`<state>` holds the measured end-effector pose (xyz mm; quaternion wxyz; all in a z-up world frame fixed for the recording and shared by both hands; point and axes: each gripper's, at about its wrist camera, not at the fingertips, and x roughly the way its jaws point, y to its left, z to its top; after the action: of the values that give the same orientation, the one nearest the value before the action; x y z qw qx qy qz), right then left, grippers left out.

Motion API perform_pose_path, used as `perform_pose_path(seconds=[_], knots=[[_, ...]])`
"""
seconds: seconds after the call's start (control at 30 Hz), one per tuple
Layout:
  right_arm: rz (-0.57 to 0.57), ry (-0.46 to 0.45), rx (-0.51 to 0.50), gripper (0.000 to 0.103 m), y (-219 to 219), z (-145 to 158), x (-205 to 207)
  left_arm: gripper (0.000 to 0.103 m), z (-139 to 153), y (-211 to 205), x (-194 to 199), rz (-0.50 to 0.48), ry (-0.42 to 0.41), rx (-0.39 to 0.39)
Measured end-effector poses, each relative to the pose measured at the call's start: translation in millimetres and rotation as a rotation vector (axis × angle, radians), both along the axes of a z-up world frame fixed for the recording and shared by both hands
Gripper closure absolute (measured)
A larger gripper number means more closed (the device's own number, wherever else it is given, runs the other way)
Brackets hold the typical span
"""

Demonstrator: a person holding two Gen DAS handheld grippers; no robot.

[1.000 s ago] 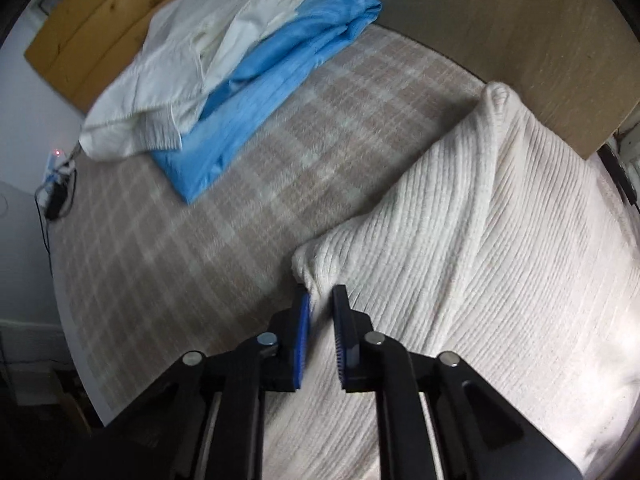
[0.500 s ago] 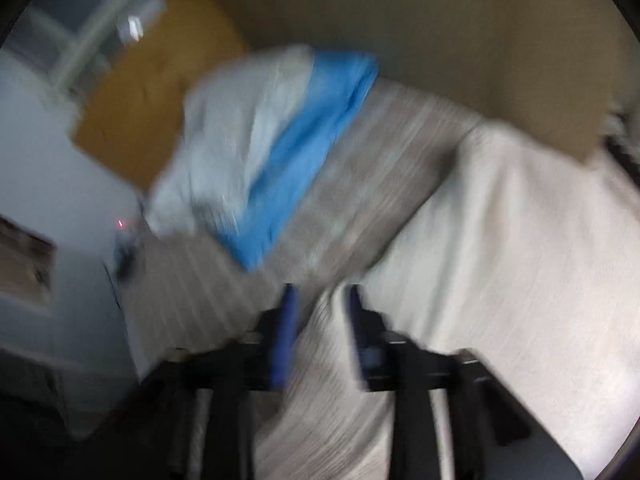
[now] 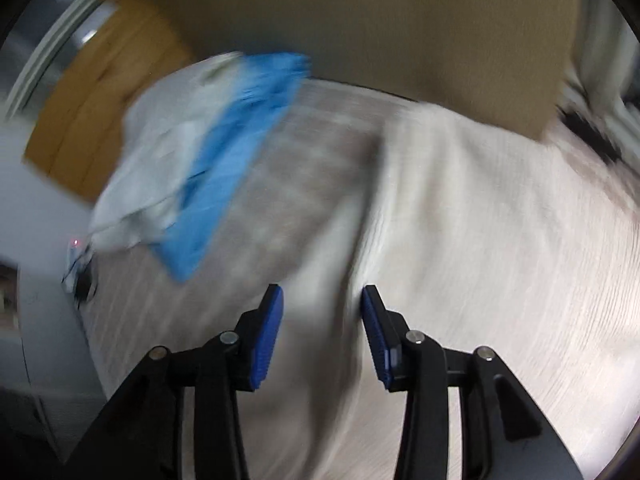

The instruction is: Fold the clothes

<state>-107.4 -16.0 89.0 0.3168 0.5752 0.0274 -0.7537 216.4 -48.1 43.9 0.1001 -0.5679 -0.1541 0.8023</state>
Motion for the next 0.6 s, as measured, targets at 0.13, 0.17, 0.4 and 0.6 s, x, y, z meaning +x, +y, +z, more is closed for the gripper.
perform_pose_path(seconds=[0.13, 0.17, 0.4, 0.6], knots=[[0.108, 0.064, 0.120, 0.059, -43, 6, 35, 0.076, -1, 9, -2, -0.042, 0.023, -0.015], [0.114, 0.082, 0.163, 0.059, -49, 3, 38, 0.076, -1, 10, -2, -0.049, 0.026, -0.018], [0.077, 0.110, 0.299, 0.067, -56, -21, 32, 0.093, 2, 23, 0, -0.120, 0.057, -0.066], [-0.053, -0.016, -0.031, 0.091, 12, -13, 13, 0.098, 15, 31, 4, -0.171, 0.107, -0.029]])
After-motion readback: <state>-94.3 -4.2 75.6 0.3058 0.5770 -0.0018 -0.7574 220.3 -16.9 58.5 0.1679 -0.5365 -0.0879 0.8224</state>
